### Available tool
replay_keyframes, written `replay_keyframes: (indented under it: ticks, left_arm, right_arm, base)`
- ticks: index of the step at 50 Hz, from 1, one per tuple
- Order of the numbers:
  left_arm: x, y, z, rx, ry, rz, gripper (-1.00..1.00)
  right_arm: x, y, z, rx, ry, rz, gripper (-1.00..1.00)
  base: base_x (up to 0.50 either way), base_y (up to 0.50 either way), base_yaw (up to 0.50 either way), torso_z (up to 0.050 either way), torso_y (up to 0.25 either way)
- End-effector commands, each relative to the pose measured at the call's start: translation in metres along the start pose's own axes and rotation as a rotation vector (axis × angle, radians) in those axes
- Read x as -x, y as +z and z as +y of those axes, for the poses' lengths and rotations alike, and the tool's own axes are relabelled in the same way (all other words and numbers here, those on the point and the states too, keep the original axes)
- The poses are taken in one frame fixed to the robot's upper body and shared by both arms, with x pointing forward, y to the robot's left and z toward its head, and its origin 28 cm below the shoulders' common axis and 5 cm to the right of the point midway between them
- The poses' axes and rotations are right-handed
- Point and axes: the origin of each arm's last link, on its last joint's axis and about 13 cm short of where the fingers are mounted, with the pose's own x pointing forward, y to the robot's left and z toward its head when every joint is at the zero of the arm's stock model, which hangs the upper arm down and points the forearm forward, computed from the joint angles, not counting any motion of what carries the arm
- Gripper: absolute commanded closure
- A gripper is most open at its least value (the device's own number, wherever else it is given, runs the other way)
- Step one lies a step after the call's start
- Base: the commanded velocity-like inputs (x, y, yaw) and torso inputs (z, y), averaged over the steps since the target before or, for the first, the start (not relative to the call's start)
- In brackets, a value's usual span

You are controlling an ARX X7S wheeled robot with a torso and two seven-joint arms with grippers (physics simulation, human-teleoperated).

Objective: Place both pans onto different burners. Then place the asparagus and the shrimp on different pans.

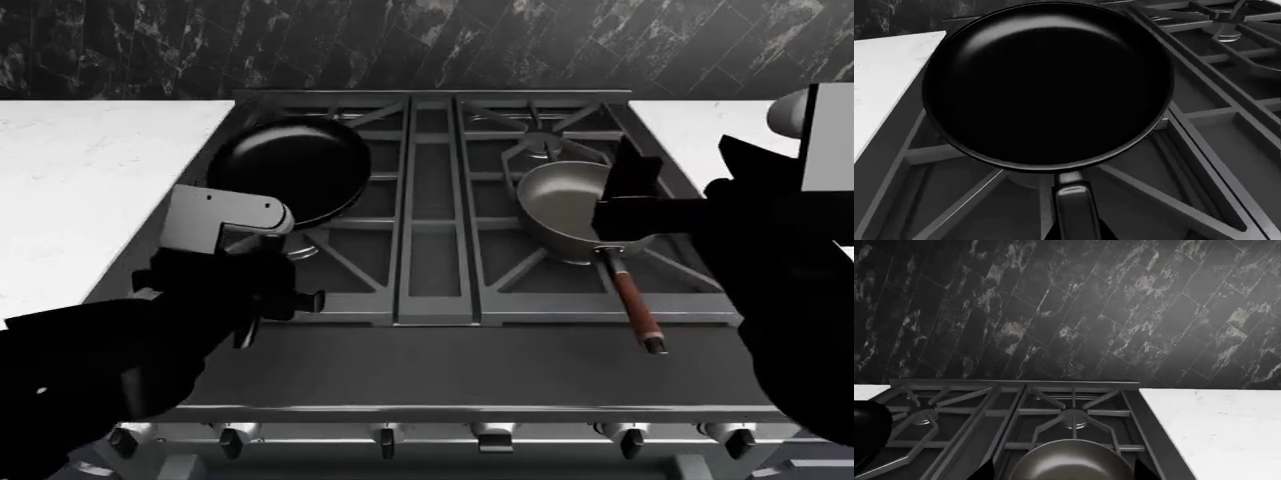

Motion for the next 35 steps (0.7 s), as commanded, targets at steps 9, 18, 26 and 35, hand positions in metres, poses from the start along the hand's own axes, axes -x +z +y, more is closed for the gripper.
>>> replay_keyframes:
  ticks: [9,18,26,35]
  left_arm:
    - [-0.009,-0.019,0.005,0.021,0.11,0.046,1.0]
    - [-0.004,-0.02,0.004,0.02,0.092,0.038,1.0]
    - [0.005,-0.003,0.004,0.009,0.075,-0.024,-1.0]
    - [0.03,0.028,0.0,-0.011,0.034,-0.157,-1.0]
  right_arm:
    - [-0.002,-0.009,-0.001,-0.015,0.003,0.017,-1.0]
    - [-0.004,-0.011,0.0,-0.018,0.005,0.021,-1.0]
    - [-0.007,-0.012,0.0,-0.023,0.005,0.025,-1.0]
    - [-0.008,-0.012,0.0,-0.025,0.009,0.029,-1.0]
  base:
    - [0.0,0.0,0.0,0.0,0.002]
    - [0.0,0.0,0.0,0.0,0.001]
    - [0.0,0.0,0.0,0.0,0.0]
    - [0.0,0.0,0.0,0.0,0.0]
